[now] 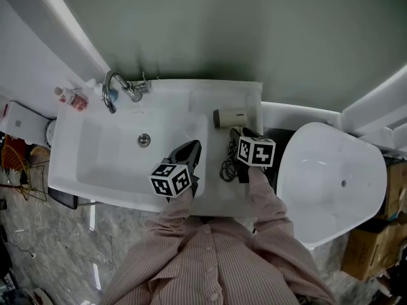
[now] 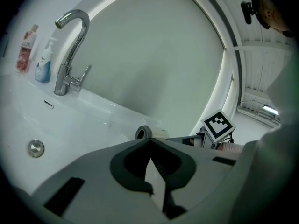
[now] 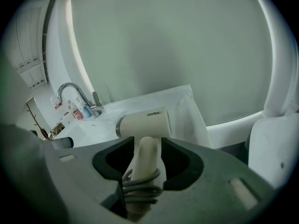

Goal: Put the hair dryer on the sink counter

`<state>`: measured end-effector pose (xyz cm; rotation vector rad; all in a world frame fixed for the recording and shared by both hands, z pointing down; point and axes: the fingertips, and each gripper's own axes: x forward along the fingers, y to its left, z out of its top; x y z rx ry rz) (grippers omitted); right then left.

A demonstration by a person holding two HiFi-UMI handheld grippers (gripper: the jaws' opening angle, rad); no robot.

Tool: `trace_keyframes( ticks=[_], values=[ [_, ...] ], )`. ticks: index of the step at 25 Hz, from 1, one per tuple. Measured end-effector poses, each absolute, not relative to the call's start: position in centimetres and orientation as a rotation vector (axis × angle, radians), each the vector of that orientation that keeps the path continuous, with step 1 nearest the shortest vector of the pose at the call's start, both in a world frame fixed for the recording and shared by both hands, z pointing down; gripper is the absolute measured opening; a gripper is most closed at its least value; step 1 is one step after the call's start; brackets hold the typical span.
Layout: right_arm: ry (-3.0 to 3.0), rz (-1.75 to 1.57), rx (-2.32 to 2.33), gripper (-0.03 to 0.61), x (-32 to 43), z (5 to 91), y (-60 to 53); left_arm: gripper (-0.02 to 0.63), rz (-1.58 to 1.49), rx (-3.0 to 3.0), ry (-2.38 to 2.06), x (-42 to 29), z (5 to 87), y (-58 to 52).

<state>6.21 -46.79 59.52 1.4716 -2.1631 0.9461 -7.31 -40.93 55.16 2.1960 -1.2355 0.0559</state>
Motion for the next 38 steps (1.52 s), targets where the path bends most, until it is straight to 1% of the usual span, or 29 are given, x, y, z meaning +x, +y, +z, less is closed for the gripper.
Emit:
trace_keyframes(
  ticks=[6,7,9,10,16,28,38],
  values=[
    [-2.264,0.886,1.44,0.158,5.6,57.7,-45.1,-0.003,0.036,2.272,-1.238,-7.0,53.2,-39.4],
    [-2.281,0.872,1.44,0.143,5.6,57.3,-44.7,-0.003,0.031,2.287,-1.239,-6.9,52.8,-39.1],
    [-2.309,0.828,1.442,0.072,5.5,56.5,-44.0,-0.003,0.024,2.316,-1.24,-6.8,52.1,-38.7],
    [-2.323,0.815,1.439,0.055,5.4,56.1,-43.7,-0.003,0.023,2.332,-1.241,-6.8,51.7,-38.4],
    [-2.453,0.825,1.419,0.011,4.8,53.6,-41.7,-0.003,0.011,2.414,-1.249,-7.0,49.4,-37.2],
    [-2.77,0.745,1.354,0.006,4.0,46.3,-39.4,-0.003,-0.027,2.512,-1.275,-7.4,45.6,-35.5],
    [-2.853,0.647,1.411,0.006,5.3,42.6,-37.9,-0.003,-0.063,2.565,-1.34,-9.1,42.4,-34.4]
  ],
)
